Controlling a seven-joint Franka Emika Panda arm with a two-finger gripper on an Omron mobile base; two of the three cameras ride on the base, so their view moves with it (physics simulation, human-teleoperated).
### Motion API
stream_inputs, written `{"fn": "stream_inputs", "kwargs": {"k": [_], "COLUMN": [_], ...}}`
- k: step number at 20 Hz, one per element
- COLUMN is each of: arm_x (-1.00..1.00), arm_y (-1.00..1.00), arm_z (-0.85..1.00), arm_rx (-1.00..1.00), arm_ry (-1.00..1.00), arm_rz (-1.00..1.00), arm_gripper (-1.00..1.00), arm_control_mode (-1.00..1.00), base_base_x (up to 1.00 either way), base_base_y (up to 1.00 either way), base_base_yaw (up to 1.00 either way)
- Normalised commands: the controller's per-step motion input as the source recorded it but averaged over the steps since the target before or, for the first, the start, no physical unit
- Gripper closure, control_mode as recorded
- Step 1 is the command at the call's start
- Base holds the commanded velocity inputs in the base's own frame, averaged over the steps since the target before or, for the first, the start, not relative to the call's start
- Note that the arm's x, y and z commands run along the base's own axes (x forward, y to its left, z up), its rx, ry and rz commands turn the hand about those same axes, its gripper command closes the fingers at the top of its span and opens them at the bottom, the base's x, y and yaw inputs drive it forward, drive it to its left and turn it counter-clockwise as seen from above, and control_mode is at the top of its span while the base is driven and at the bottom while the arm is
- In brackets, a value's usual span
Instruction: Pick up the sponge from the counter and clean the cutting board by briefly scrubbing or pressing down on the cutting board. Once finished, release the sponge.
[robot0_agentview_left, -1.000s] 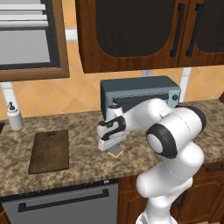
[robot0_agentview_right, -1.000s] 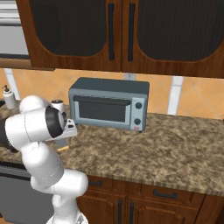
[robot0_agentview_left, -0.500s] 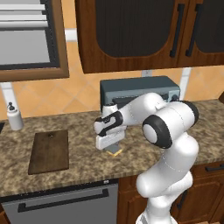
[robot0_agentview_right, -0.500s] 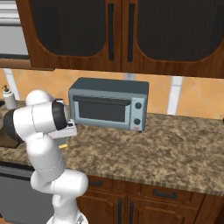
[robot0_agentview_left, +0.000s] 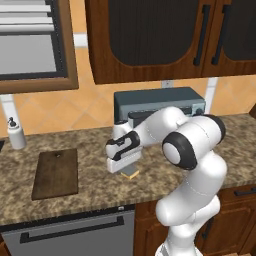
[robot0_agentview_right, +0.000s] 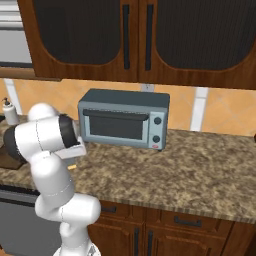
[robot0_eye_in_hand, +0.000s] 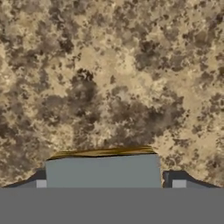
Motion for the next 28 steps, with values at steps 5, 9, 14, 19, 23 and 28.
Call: {"fn": "stream_inputs", "kwargs": {"k": [5,9,14,19,23,28], "arm_x": [-0.03,0.05,0.01,-0.01,0.00,0.00], "arm_y": [0.20,0.29,0.41,0.90,1.00,1.00], "arm_z": [-0.05,0.27,0.63,0.44,0.02,0.00], "arm_rx": [0.05,0.08,0.04,0.02,0.04,0.07], "arm_ry": [-0.01,0.02,0.03,0.03,0.00,0.00], "arm_rz": [0.03,0.19,0.24,0.25,0.16,0.08], "arm_gripper": [1.00,1.00,1.00,1.00,1.00,1.00], "arm_control_mode": [-1.00,-1.00,-1.00,-1.00,-1.00,-1.00], "base_base_x": [0.00,0.00,0.00,0.00,0.00,0.00], "base_base_y": [0.00,0.00,0.00,0.00,0.00,0.00], "base_base_yaw": [0.00,0.00,0.00,0.00,0.00,0.00]}}
